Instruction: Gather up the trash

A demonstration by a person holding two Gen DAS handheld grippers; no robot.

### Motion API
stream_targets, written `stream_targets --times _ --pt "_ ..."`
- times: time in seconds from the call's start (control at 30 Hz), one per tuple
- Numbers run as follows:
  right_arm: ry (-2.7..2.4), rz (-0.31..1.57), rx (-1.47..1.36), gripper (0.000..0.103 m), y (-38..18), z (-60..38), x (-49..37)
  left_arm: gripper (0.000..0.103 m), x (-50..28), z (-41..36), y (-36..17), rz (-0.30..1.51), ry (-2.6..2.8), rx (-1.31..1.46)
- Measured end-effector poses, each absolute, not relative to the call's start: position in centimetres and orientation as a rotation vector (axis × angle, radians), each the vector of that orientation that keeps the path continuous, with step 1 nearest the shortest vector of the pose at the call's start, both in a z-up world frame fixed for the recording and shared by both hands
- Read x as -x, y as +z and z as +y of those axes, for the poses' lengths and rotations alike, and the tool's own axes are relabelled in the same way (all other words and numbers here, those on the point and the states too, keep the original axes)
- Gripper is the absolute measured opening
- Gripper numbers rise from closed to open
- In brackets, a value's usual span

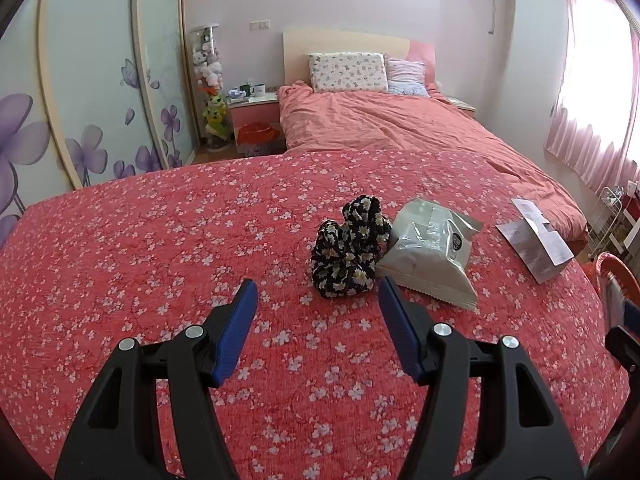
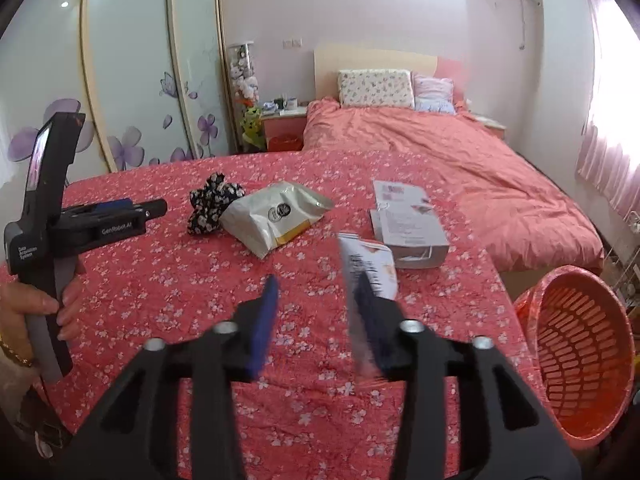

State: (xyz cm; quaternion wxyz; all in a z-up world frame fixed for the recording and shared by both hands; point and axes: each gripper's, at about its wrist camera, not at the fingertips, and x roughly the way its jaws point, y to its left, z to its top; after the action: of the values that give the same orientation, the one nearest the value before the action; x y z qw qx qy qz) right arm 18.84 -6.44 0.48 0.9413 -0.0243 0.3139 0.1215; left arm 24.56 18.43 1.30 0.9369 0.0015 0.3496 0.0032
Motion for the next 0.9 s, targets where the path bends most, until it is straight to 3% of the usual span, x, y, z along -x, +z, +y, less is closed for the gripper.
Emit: stream_targets --times 0.27,0.4,0.9 --pt "0.222 0.659 0.053 0.042 0.3 -7.0 -18.6 0.063 -24.0 17.6 1.6 0.709 -0.012 -0.015" --pt "0.178 0.681 0.078 0.036 -0.1 -7.3 -18.8 0.063 -23.9 17.0 1.5 0.712 -0.023 -0.024" --pt "0.218 0.73 -0.158 0.039 -2.7 -13.0 -19.8 0.063 -24.5 15.6 0.6 0.726 -0.031 -0.065"
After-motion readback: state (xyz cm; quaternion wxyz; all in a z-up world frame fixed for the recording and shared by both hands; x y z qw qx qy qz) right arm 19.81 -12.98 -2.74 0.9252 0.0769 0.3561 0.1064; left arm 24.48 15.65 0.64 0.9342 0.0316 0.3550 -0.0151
